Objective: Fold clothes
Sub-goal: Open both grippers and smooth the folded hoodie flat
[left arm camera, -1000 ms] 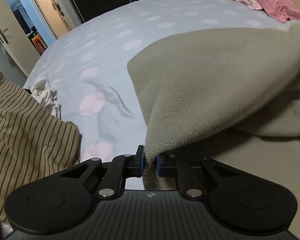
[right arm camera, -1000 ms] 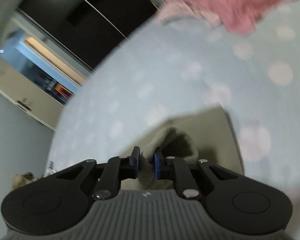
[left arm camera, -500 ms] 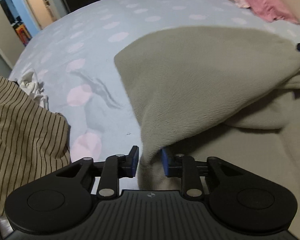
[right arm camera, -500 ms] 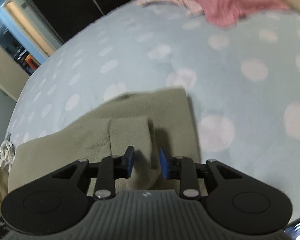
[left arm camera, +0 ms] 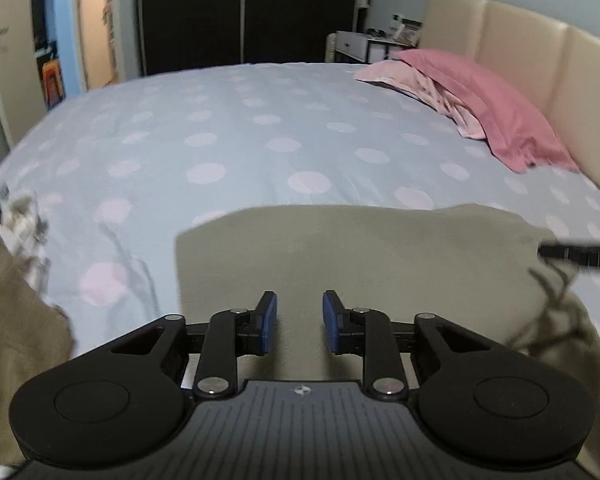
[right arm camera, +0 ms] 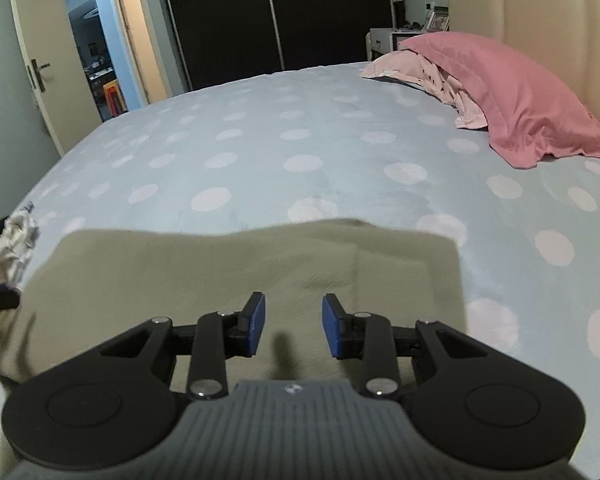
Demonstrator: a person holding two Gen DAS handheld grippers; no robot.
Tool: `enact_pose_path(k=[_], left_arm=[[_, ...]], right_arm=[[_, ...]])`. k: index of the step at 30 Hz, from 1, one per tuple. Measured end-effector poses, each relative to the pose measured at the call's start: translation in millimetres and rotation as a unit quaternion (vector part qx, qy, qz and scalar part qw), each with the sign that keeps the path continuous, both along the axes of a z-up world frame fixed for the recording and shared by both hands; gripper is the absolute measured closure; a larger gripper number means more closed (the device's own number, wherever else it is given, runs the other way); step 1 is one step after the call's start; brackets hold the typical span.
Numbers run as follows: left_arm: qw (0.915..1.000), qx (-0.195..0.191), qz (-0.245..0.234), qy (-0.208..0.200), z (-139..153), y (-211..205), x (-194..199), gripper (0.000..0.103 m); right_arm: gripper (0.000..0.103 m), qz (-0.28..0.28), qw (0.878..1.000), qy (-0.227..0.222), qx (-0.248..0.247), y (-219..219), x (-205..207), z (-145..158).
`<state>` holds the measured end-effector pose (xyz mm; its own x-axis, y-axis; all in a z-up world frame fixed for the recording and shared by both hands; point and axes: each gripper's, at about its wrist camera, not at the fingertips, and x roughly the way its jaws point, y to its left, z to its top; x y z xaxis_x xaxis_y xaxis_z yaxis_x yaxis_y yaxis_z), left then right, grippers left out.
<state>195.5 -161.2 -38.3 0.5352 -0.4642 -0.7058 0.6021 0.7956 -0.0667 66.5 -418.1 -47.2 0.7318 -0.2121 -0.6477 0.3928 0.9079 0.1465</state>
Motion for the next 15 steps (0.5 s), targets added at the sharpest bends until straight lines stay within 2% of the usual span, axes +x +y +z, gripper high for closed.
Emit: enact_pose_path(k=[4,7,9,15], left_arm=[[0.9989,0.026,0.019,0.035,-34,-9,15,0.087],[0.9980,0.036,0.023,0.048,-48,-14,24,0.088],[0.9975,0.042,0.025,0.051,-54,-18,28,0.088],[0.9971,0.065,0.022,0.031,-65,-28,24,0.088]], right_arm=[[0.068,-0.021,0.999,0.033,-0.010,14,11,-41],[0.068,-0.013,0.998,0.054,-0.037,21,19,-67],[0.068,0.002,0.995,0.064,-0.077,30,26,-74],[0.068,0.019,0.995,0.076,-0.058,13,36,-80]])
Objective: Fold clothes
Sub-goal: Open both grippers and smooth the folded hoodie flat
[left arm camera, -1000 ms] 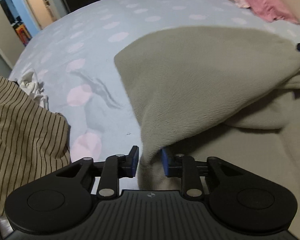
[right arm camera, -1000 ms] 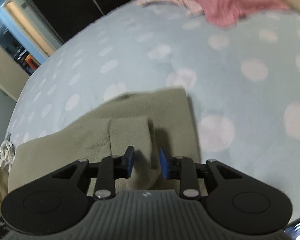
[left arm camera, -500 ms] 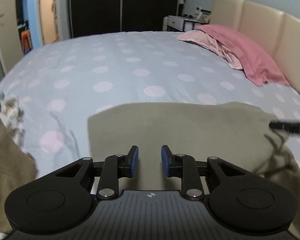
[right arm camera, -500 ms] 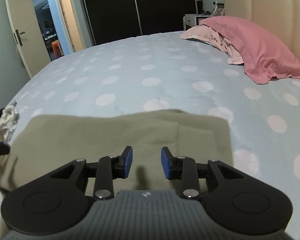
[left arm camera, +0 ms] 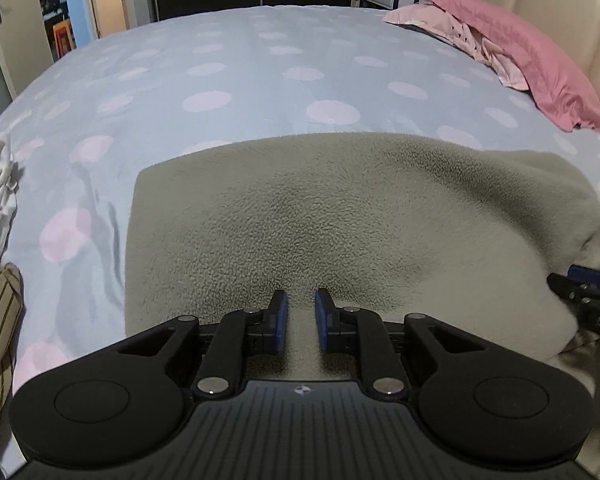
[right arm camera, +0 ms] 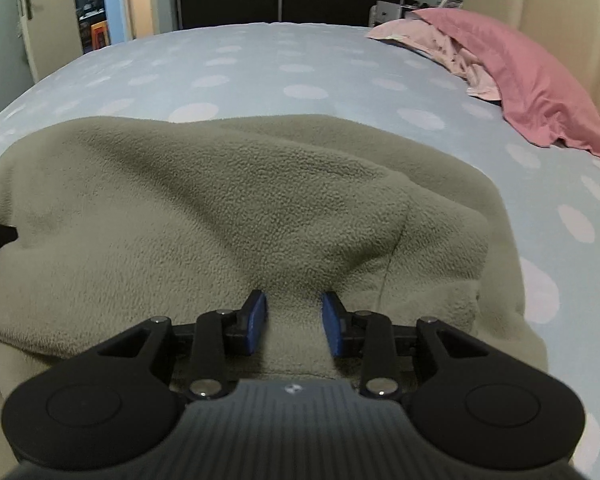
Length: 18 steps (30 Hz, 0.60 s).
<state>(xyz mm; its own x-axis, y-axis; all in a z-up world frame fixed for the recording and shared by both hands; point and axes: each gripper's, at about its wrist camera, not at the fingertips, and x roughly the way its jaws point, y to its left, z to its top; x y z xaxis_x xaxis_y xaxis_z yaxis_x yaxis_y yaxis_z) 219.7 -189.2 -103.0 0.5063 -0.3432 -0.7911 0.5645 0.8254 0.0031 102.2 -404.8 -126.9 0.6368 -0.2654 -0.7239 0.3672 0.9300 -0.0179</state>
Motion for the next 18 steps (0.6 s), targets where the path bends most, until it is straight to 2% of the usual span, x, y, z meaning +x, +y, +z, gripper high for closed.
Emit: enact_pose_path(k=[4,6,9,11,13,15,18], left_arm=[[1.0000,0.006,-0.001,-0.004,3,-2,-2,0.088],[1.0000,0.002,0.003,-0.001,7,-2,-2,0.088],[0.9997,-0.014,-0.005,-0.021,23,9,-13,0.088],[0.9989,-0.029,-0.015,-0.033,35,20,-27,0.084],[0.9982,-0.036,-0.024,-0.041,46,33,-43,0.080],[0.9979,-0.032,-0.033,-0.046,54,42,-59,0.080],[0.9980,-0.020,-0.047,-0.037,63,47,-77,0.078]], right_arm=[[0.068,0.005,1.000,-0.004,-0.007,0,-3,0],[0.068,0.006,1.000,-0.007,-0.008,0,-5,2],[0.066,0.014,1.000,-0.008,-0.017,4,-10,14],[0.049,0.021,0.999,-0.018,-0.024,12,-18,27],[0.048,0.043,0.998,-0.040,-0.035,27,-29,39],[0.048,0.070,0.994,-0.050,-0.068,45,-38,50],[0.048,0.123,0.988,-0.034,-0.090,74,-53,61]])
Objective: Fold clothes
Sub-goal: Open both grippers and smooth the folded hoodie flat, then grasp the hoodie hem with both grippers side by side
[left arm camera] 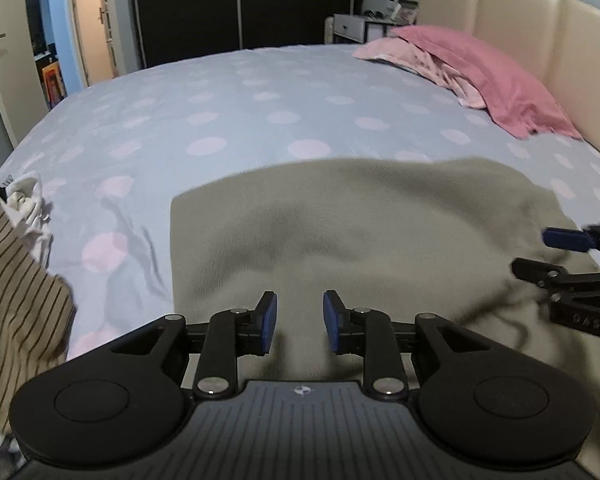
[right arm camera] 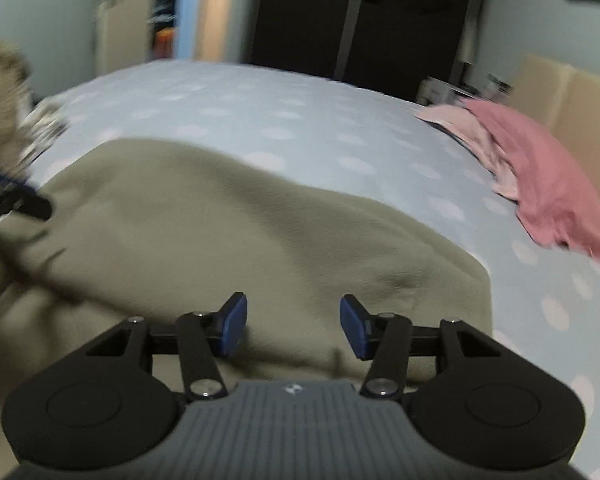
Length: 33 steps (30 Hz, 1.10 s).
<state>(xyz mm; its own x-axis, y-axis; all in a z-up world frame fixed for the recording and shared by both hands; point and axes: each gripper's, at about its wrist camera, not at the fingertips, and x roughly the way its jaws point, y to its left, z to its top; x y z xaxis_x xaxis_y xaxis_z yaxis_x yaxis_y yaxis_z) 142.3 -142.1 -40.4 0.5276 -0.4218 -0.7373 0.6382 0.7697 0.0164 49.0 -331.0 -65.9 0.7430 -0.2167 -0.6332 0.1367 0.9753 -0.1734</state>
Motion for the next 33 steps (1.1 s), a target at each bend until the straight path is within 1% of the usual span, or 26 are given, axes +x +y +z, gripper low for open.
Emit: enact_pose_path(k=[1,4,5,6,10,14,16,18,24,27,29,31,32,33], left_arm=[[1.0000,0.002,-0.002,0.002,3,3,-7,0.077],[0.9999,-0.004,-0.008,0.005,10,18,-29,0.069],[0.9999,-0.007,-0.007,0.007,11,24,-37,0.064],[0.9999,-0.008,-0.007,0.010,12,30,-43,0.063],[0.9995,0.015,-0.010,0.025,9,50,-73,0.063],[0.9977,0.040,-0.022,0.051,1,68,-94,0.063],[0.9959,0.055,-0.029,0.066,-5,77,-106,0.063],[0.9941,0.069,-0.031,0.077,-12,85,-115,0.061],[0.9880,0.100,-0.007,0.117,-28,115,-141,0.061],[0.9841,0.115,0.017,0.134,-33,133,-152,0.060],[0.9800,0.119,0.035,0.156,-36,146,-159,0.060],[0.9765,0.115,0.048,0.176,-39,156,-165,0.060],[0.9751,0.112,0.054,0.184,-39,160,-167,0.058],[0.9735,0.108,0.059,0.193,-40,165,-169,0.052]], right_arm=[[0.048,0.015,1.000,0.010,0.004,5,-6,1],[0.048,0.052,0.998,0.039,0.009,22,-28,1],[0.048,0.059,0.997,0.050,0.007,25,-36,-1],[0.048,0.066,0.996,0.062,0.004,29,-44,-3],[0.048,0.093,0.990,0.103,-0.014,39,-80,-11],[0.047,0.126,0.982,0.143,-0.005,42,-119,-20],[0.044,0.137,0.977,0.163,0.005,40,-139,-24],[0.044,0.138,0.974,0.182,0.008,37,-158,-27],[0.044,0.136,0.966,0.221,0.012,36,-206,-34],[0.043,0.117,0.964,0.237,0.004,38,-221,-35],[0.041,0.100,0.965,0.243,0.008,35,-228,-35],[0.040,0.084,0.964,0.250,0.016,31,-233,-36],[0.040,0.077,0.964,0.254,0.019,29,-235,-36],[0.040,0.068,0.963,0.259,0.023,27,-236,-37]])
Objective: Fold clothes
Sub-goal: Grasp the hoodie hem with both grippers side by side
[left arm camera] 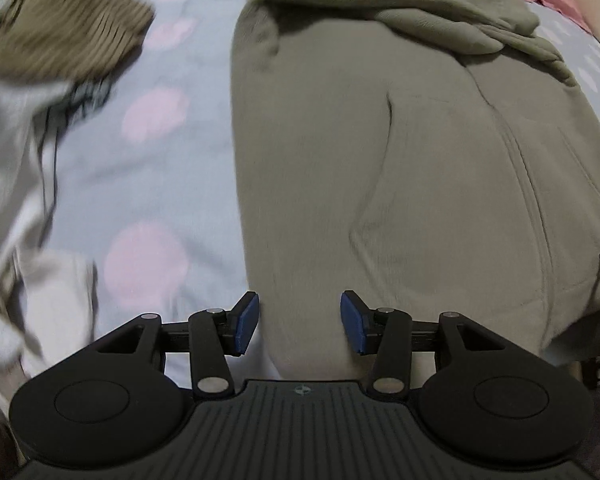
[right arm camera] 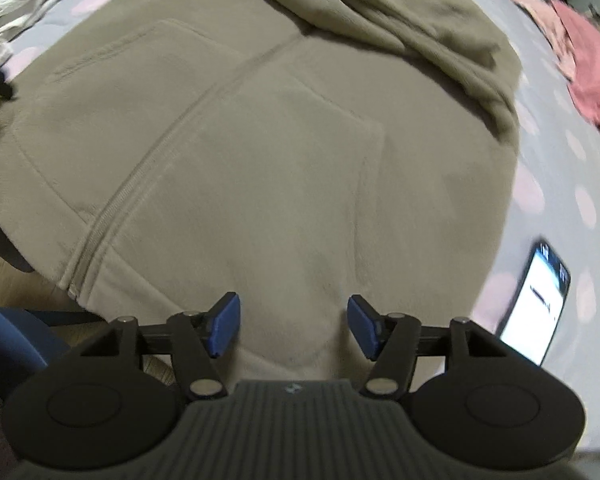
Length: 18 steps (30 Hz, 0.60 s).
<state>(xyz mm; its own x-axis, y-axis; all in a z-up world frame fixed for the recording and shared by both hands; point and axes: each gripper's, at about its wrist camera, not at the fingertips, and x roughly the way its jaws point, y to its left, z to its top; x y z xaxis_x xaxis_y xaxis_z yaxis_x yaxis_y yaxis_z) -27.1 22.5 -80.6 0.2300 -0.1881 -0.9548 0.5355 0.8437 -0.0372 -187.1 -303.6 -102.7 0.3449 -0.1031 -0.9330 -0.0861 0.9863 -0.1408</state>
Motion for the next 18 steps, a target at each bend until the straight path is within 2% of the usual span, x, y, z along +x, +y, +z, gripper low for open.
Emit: enact_pose_path(k=[5,7,13,18], left_arm=[[0.9980,0.017,0.029,0.054,-21,15,0,0.049],[0.9966,0.013,0.043,0.070,-27,21,1,0.048],[0.9952,0.012,0.046,0.085,-33,23,6,0.050],[0.9945,0.020,0.045,0.092,-35,21,8,0.050]], right_arm=[[0.038,-0.044,0.999,0.021,0.011,-11,1,1],[0.038,-0.069,0.997,0.031,0.023,-21,-1,4],[0.038,-0.159,0.982,0.063,0.079,-61,-7,2],[0.038,-0.188,0.976,0.092,0.057,-71,-13,-7]])
